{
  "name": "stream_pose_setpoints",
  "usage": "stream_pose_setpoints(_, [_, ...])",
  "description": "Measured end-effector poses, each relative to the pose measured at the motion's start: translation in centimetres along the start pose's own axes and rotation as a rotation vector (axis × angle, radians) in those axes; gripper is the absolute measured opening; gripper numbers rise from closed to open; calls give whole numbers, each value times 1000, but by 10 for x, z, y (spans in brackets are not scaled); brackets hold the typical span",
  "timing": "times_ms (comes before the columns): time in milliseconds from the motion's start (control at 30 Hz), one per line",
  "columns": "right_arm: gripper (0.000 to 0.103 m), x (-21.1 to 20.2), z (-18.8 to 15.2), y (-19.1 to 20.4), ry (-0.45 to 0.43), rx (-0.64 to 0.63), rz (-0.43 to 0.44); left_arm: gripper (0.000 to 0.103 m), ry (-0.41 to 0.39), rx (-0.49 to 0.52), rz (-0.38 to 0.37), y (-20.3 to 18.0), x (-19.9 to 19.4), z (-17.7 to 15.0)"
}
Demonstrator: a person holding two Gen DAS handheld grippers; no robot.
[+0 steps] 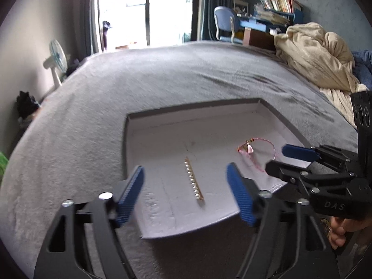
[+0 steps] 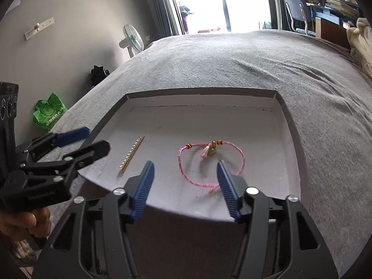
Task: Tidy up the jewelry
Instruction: 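Withdraw both tools from the tray back toward the jewelry pile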
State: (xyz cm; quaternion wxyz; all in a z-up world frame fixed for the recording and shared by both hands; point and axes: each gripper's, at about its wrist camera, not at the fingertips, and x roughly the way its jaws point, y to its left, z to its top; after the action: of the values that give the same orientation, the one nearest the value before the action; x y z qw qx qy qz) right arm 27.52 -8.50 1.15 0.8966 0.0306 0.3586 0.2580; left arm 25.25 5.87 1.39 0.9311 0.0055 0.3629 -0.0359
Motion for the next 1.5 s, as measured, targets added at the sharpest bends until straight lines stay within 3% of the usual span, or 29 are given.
stream_pose_setpoints(167, [70,-25,-14,-2,-46,15,4,89,-31,-6,15,3,-23,-7])
stream_pose_setpoints(433, [78,-66,-35,-2,-102,17,-7,93,-49,-28,12,3,-53,-26])
stream_pose_setpoints(1167, [81,-129,-116,-24,-119,101,-72,95,-59,-20,-21,-16,-108,-105])
stream_pose_setpoints(1500, [81,-141,-143,-31,-122,146,-78,95,-38,-4,-85,-25,-111,-134])
